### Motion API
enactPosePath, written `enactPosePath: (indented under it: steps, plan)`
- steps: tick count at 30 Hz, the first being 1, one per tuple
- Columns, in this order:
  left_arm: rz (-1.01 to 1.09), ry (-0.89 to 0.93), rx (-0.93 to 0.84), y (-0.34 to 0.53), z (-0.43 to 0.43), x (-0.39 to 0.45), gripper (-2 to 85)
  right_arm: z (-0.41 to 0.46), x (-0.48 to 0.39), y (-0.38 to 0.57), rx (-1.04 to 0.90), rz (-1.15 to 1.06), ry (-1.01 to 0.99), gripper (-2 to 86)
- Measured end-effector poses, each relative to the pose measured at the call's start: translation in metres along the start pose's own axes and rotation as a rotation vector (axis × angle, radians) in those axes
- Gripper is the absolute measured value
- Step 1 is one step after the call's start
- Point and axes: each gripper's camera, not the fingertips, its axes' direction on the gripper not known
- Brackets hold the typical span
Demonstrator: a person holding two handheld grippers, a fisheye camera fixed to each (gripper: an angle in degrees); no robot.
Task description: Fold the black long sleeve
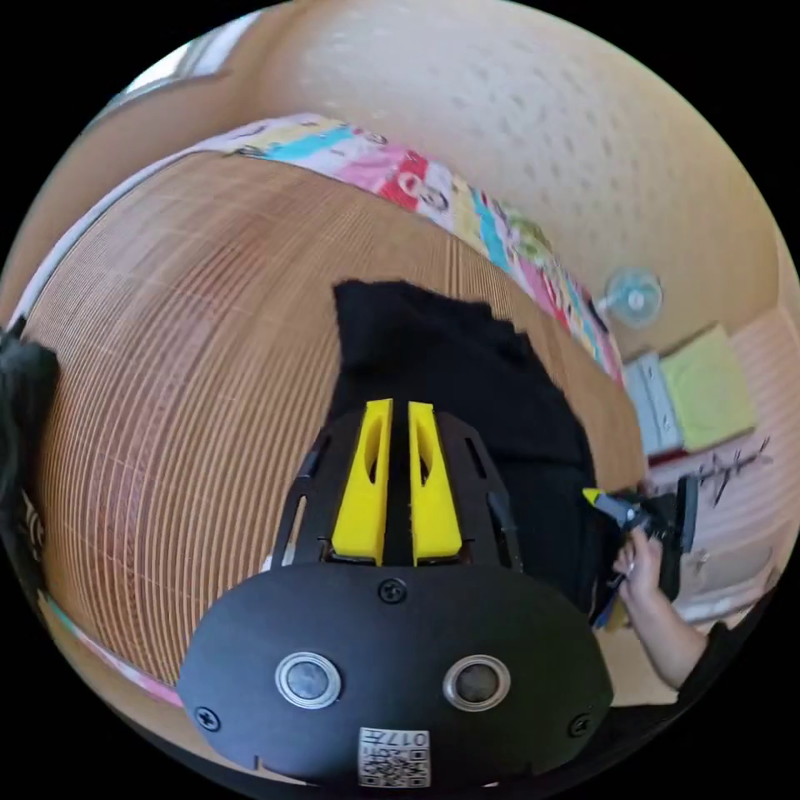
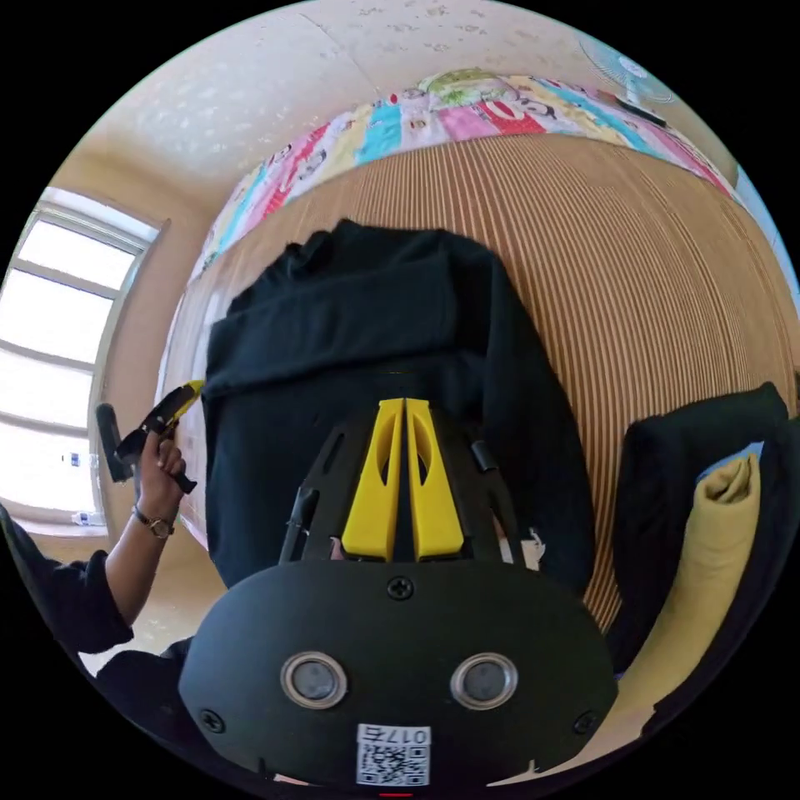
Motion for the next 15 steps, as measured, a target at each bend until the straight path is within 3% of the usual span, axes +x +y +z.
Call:
enactPosePath:
  steps: [2,8,12,15]
  plan:
    - [0.040,-0.142,-0.167,0.006,0.039,0.016,0.2,0.031,-0.006,-0.008,-0.065,0.048,0.040,0.4]
    - [0.218,-0.202,-0.109,-0.063,0.056,0.001,-0.8,0.044,-0.040,-0.099,0.028,-0.019,0.069,0.5]
    - [0.076,-0.220,-0.117,-0.114,0.051,-0.032,-0.9,0.028,-0.072,-0.156,-0.052,-0.207,-0.104,0.7]
    - [-0.041,-0.215,-0.010,-0.122,0.020,-0.047,-0.9,-0.036,-0.071,-0.127,0.163,-0.234,-0.226,1.2]
